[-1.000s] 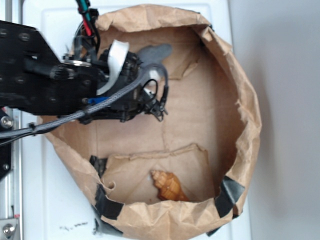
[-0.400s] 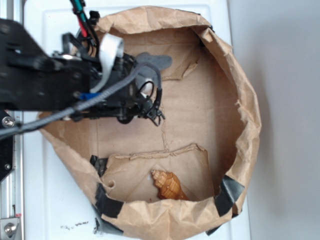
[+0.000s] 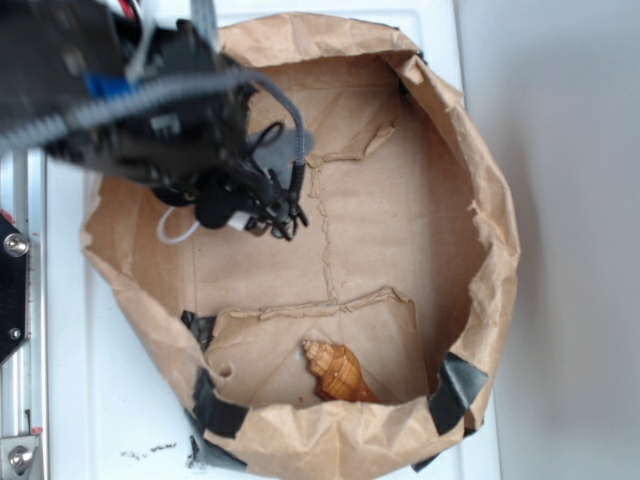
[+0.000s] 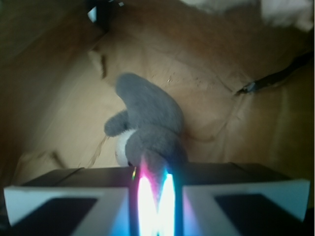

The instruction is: Grab the gray animal.

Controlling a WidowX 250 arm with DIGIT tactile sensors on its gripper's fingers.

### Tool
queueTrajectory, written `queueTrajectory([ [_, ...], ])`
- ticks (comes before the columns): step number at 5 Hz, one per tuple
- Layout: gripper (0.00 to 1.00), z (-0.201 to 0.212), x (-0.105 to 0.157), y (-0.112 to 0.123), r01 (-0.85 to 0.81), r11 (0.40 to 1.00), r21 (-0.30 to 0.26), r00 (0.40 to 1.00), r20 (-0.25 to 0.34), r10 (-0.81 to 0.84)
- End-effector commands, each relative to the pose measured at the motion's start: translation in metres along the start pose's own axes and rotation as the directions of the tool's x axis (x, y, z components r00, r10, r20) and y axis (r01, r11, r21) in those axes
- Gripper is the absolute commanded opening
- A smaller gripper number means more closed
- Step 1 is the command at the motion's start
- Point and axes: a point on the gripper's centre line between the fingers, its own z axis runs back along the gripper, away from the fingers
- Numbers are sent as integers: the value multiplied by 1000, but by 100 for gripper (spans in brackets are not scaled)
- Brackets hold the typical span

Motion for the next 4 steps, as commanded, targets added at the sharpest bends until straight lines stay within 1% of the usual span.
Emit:
queueTrajectory([
  [1, 0, 62, 19, -18, 124, 990, -64, 992, 18, -123],
  [2, 0, 55, 32, -37, 149, 988, -34, 989, -18, -149],
  [3, 0, 50, 42, -56, 107, 994, 9, 994, 21, -107],
  [4, 19, 46, 37, -74, 172, 984, 53, 942, 282, -179],
])
